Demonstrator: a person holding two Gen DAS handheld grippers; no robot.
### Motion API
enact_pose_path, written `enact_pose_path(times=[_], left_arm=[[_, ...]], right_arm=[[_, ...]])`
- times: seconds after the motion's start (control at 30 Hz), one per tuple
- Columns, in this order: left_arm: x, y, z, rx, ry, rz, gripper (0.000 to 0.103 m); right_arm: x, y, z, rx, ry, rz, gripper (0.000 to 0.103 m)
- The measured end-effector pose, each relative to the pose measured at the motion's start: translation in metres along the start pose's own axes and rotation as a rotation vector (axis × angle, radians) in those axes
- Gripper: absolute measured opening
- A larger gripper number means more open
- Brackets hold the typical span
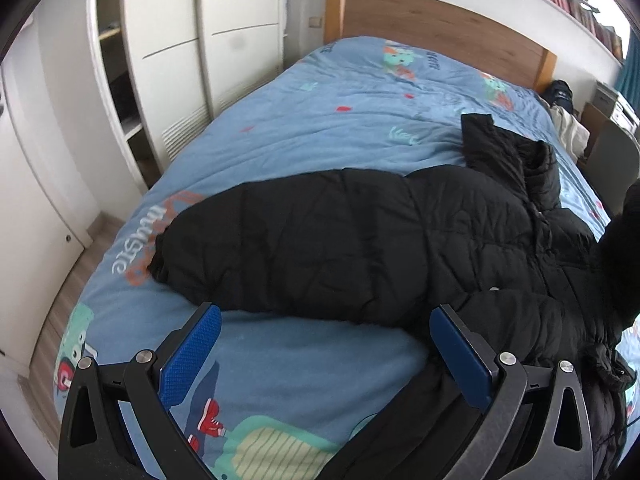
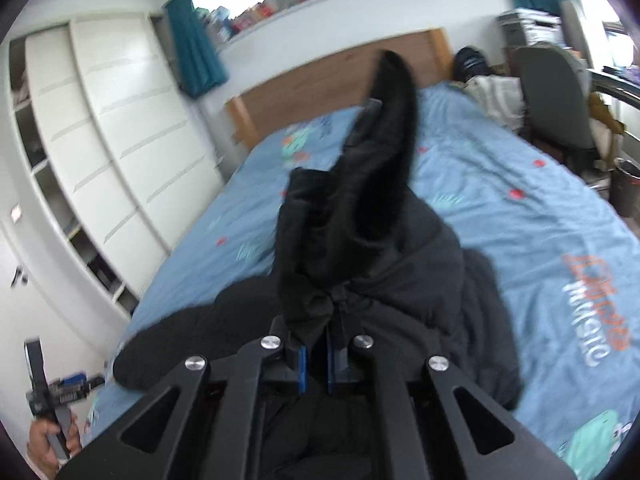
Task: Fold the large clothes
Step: 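Lift the held sleeve with the right tool, lay it across the coat body, open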
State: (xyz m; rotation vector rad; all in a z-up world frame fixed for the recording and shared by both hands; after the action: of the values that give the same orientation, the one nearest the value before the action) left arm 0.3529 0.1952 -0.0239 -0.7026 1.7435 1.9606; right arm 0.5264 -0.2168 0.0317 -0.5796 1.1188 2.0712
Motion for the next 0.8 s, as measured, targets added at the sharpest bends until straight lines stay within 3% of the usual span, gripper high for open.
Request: enact_pose_path(times=[0.23, 0.37, 0.73, 0.77, 0.8], left_arm=[[0.009, 0.011, 0.006, 0.008, -0.005, -0.002, 0.102], [0.009, 0.014, 0.003, 0.008, -0.027, -0.002, 0.102], [0.003, 0.020, -0.021, 0.024, -0.051, -0.008, 0.102], [0.003, 0.021, -0.025, 0.028, -0.056, -0.008, 0.102], [0.002, 0.021, -0.029, 0.031, -0.061, -0.008, 0.102]], right_arm=[[0.079, -0.050, 0.015, 0.029, 0.079, 0.192, 0.007], [0.116, -0.072, 0.009, 0.059, 0.082, 0.256, 0.007], [0.134, -0.080, -0.002, 0.128, 0.181, 0.287, 0.012], [0.134, -0.080, -0.002, 0.121, 0.181, 0.290, 0.016], [0.134, -0.079, -0.001, 0.105, 0.179, 0.297, 0.029]])
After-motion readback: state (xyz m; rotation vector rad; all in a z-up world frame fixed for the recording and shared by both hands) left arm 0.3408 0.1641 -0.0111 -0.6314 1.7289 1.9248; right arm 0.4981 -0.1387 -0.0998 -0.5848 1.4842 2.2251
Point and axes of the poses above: each gripper's, at about its wrist camera, not at the fingertips, and y roughly against the way its jaws point, z to its left, x to its underside, the point moved 3 cm from there along -y, roughly the way its jaws point, and after that the axes turned 13 degrees about -y, right-handed, at the moved point
